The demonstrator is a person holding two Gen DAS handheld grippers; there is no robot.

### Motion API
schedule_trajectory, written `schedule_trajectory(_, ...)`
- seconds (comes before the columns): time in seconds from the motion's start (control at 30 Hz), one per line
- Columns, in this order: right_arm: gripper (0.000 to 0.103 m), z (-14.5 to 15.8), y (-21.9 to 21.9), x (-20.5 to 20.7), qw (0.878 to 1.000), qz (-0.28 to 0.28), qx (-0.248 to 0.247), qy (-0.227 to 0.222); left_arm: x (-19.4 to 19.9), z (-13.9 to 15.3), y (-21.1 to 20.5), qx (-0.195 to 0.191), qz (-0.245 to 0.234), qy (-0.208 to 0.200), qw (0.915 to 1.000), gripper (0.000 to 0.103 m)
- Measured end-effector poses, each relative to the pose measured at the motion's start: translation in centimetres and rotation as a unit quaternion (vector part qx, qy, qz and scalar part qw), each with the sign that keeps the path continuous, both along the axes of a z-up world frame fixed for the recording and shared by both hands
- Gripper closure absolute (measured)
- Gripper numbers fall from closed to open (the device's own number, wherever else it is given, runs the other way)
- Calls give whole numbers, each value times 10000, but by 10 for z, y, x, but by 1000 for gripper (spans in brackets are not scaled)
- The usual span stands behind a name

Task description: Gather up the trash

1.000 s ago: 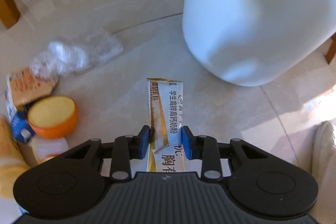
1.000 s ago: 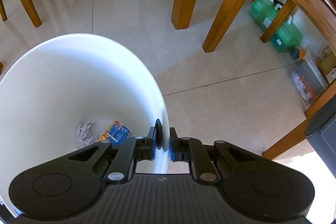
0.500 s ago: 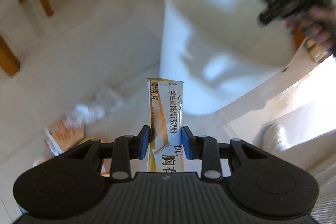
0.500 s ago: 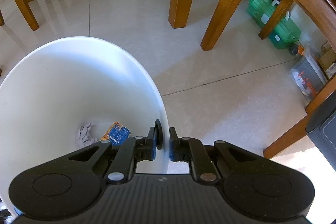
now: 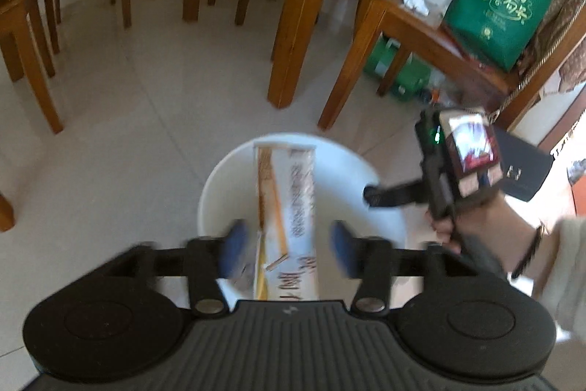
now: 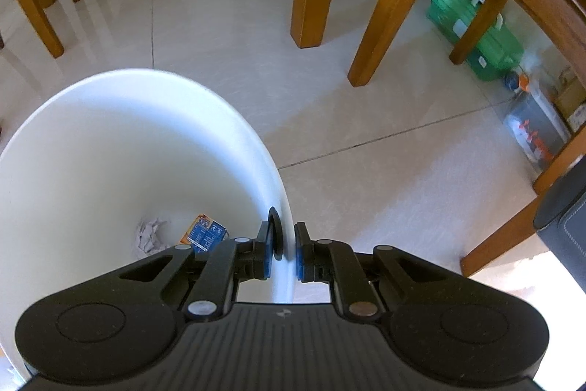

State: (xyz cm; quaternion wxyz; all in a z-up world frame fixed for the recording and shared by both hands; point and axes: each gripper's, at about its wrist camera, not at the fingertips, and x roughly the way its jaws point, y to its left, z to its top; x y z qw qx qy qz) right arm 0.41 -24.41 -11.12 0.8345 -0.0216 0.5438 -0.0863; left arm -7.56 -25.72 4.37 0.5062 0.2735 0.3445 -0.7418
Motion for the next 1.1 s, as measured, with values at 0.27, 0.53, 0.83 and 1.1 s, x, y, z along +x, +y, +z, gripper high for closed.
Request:
schedule_trajectory(0.27,89,1,-1,1,10000,-58,46,-4,7,-15,-3,20,-49,-281,9996,23)
schedule_trajectory(0.53,89,0,-1,1,10000,-24,3,-18,52,-34,28,88,121,-804,9966,20)
schedule_trajectory(0.83,89,1,2,-2,10000,0,-44,-50,84,-96,76,173,494,-1185,9916,7)
schedule_trajectory(1.1,89,1,4,-3,10000,9,-60,-62,112,-190,126,666,1129,-1273,9832,4)
